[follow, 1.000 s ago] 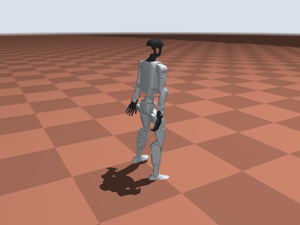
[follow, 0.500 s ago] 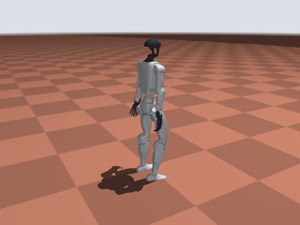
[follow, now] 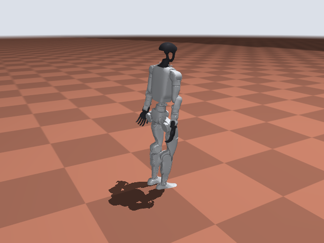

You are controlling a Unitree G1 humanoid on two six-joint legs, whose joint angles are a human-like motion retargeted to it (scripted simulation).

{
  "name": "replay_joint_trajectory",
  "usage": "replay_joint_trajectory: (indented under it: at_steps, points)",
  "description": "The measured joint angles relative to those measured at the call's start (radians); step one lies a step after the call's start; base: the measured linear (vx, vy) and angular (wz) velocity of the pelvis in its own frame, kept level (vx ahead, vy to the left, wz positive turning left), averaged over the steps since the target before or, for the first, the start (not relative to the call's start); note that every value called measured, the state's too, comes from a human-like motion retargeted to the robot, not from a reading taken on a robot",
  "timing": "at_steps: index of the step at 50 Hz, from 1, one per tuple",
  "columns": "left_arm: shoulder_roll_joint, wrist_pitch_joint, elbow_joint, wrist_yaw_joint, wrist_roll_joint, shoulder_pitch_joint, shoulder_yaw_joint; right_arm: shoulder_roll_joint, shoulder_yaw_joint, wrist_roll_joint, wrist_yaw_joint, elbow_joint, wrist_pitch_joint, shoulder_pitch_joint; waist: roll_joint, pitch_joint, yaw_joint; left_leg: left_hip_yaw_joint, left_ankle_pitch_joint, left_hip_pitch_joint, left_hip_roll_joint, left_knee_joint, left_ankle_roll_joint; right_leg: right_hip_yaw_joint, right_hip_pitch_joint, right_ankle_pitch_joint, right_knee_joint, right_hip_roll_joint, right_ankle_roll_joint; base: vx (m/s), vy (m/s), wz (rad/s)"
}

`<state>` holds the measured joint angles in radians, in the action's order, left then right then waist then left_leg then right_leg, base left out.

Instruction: Upper body actions

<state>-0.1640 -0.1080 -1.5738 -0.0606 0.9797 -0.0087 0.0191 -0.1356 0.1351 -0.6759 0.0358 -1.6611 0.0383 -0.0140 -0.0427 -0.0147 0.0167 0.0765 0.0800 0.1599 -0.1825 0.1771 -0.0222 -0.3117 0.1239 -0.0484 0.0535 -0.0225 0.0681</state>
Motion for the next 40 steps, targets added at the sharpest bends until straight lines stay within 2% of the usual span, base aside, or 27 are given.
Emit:
replay_joint_trajectory:
  at_steps: [3, 5, 7, 14, 23, 25, 27, 30, 35, 40]
  points:
    - [0.007, -0.009, 0.008, 0.006, 0.027, -0.002, -0.007, -0.017, -0.019, -0.017, 0.008, -0.011, 0.004, -0.009, -0.004, 0.000, -0.009, -0.140, 0.050, 0.045, 0.033, 0.069, -0.004, -0.013, 0.005, 0.006, -0.012, -0.027, -0.003, -0.02, 0.07, 0.29]
    - [0.008, -0.002, 0.022, -0.001, 0.048, 0.011, -0.016, -0.022, -0.016, -0.052, 0.006, -0.028, 0.060, -0.031, -0.004, 0.001, 0.002, -0.272, 0.069, 0.048, 0.083, 0.076, -0.017, -0.018, 0.004, 0.008, -0.018, -0.041, -0.013, 0.00, 0.10, 0.32]
    - [0.001, 0.005, 0.023, 0.005, 0.062, 0.028, -0.018, -0.020, -0.006, -0.081, -0.007, -0.030, 0.107, -0.042, -0.001, 0.004, 0.028, -0.319, 0.052, 0.048, 0.117, 0.069, -0.024, -0.029, -0.003, 0.009, -0.024, -0.051, -0.020, 0.05, 0.11, 0.40]
    - [-0.037, -0.059, -0.010, -0.023, 0.170, 0.046, -0.018, -0.002, -0.010, -0.043, 0.008, 0.013, 0.049, -0.021, -0.027, 0.012, 0.017, -0.200, -0.022, 0.102, 0.175, 0.056, 0.015, -0.007, -0.018, 0.011, -0.029, -0.087, -0.034, 0.11, 0.08, -0.11]
    - [-0.036, -0.081, -0.005, -0.142, 0.304, 0.085, 0.014, -0.007, 0.019, -0.003, 0.018, -0.009, 0.071, -0.027, -0.018, 0.038, 0.038, -0.042, -0.125, 0.081, 0.242, 0.005, 0.042, -0.007, -0.038, -0.004, -0.021, -0.131, -0.076, 0.14, 0.25, 0.01]
    - [-0.030, -0.098, -0.008, -0.149, 0.333, 0.089, 0.021, -0.009, 0.027, 0.004, 0.018, -0.008, 0.071, -0.022, 0.007, 0.042, 0.039, -0.019, -0.141, 0.059, 0.266, -0.016, 0.131, -0.010, -0.044, -0.011, -0.018, -0.117, -0.086, 0.16, 0.31, 0.02]
    - [-0.021, -0.126, -0.012, -0.153, 0.346, 0.091, 0.032, -0.013, 0.034, 0.012, 0.018, -0.007, 0.074, -0.017, 0.021, 0.047, 0.043, -0.033, -0.106, 0.040, 0.269, -0.037, 0.155, -0.015, -0.049, -0.017, -0.016, -0.120, -0.101, 0.17, 0.41, 0.07]
    - [-0.003, -0.160, -0.022, -0.124, 0.327, 0.090, 0.047, -0.016, 0.038, 0.019, 0.026, 0.003, 0.079, -0.005, 0.027, 0.060, 0.058, -0.034, -0.063, 0.020, 0.232, -0.066, 0.080, -0.036, -0.051, -0.026, -0.009, -0.152, -0.126, 0.14, 0.41, 0.25]
    - [0.009, -0.191, -0.011, -0.065, 0.337, 0.076, 0.057, -0.005, 0.029, 0.022, 0.010, 0.037, 0.053, 0.011, 0.006, 0.064, 0.061, -0.054, -0.038, -0.003, 0.198, -0.093, 0.082, -0.023, -0.016, -0.020, 0.038, -0.230, -0.145, 0.07, 0.46, -0.07]
    - [-0.022, -0.249, -0.026, -0.009, 0.361, 0.056, 0.077, 0.002, -0.009, -0.045, -0.023, 0.053, -0.031, 0.029, 0.037, 0.048, -0.022, -0.156, -0.031, -0.034, 0.170, -0.121, -0.003, 0.094, 0.034, 0.024, 0.104, -0.187, -0.071, 0.06, 0.37, -0.90]
